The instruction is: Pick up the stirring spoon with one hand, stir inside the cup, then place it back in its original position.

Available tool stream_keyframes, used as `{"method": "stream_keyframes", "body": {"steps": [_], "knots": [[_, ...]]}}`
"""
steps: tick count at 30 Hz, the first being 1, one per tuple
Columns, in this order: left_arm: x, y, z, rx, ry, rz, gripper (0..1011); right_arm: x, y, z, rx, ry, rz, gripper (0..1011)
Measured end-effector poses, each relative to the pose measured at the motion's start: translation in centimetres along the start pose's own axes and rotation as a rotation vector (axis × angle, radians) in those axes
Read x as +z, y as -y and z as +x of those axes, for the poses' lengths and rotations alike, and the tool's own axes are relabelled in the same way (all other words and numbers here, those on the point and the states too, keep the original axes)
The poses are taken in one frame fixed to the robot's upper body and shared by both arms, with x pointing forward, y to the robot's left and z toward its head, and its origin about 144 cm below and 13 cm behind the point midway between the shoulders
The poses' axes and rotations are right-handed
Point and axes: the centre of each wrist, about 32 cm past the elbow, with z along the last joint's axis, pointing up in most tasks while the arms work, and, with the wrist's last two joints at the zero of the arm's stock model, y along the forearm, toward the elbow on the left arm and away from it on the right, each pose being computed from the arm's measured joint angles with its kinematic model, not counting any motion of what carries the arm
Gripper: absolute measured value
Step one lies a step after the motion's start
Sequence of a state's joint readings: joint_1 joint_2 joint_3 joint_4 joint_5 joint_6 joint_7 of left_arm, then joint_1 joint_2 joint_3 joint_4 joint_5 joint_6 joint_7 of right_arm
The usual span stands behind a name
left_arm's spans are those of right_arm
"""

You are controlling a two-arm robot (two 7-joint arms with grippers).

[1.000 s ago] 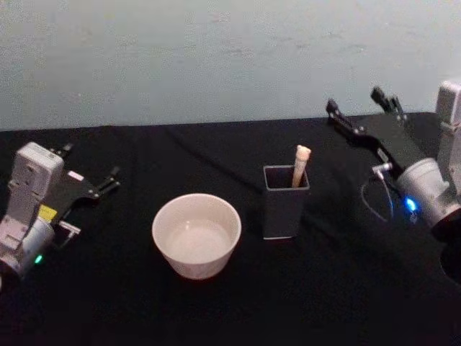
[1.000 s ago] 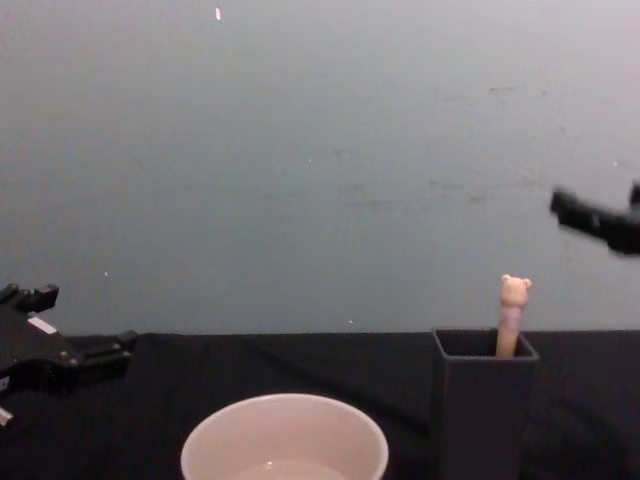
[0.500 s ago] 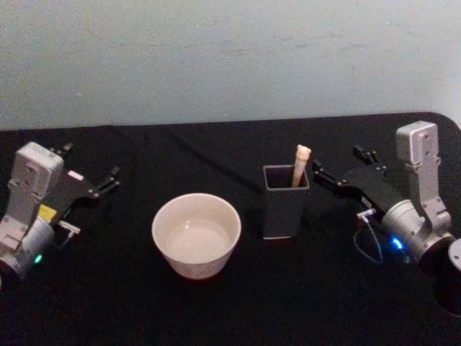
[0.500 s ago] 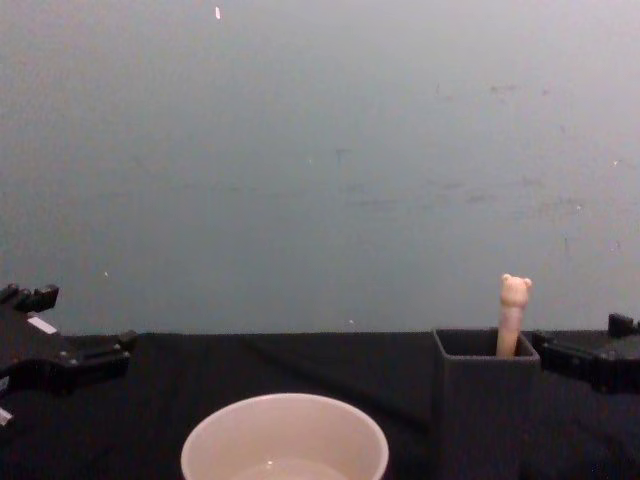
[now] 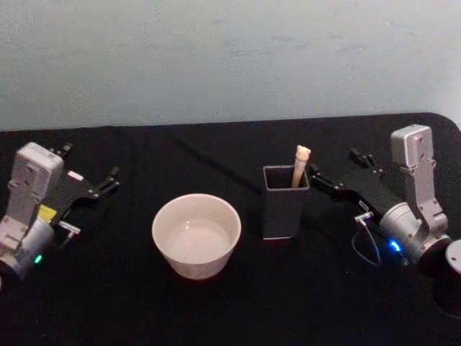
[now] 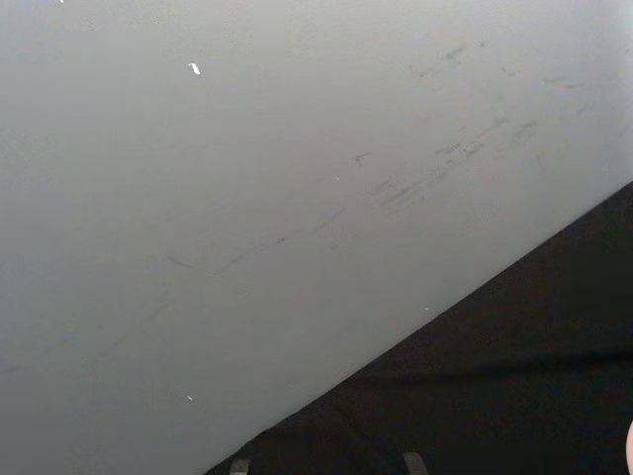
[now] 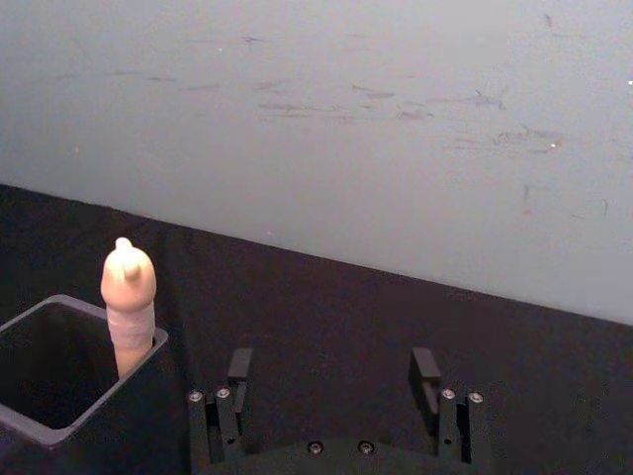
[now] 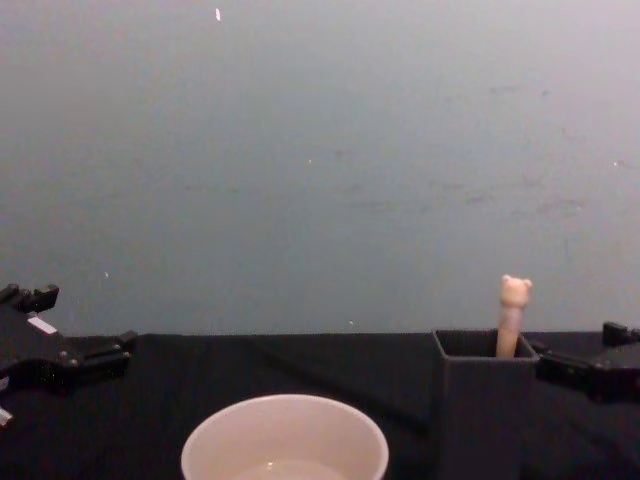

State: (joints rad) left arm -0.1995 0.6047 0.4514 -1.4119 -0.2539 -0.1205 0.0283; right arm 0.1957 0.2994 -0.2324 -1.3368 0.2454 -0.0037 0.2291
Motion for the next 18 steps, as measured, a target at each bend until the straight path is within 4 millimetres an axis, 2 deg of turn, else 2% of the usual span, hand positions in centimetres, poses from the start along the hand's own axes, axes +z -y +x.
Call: {"method": "stream_keyframes", "body": {"steps": [18], "knots": [[0.00,0.00,0.00,0.000,0.000,0.000,1001,0.08,0.01,0.01,0.000,-0.002,0.003,1002]]}}
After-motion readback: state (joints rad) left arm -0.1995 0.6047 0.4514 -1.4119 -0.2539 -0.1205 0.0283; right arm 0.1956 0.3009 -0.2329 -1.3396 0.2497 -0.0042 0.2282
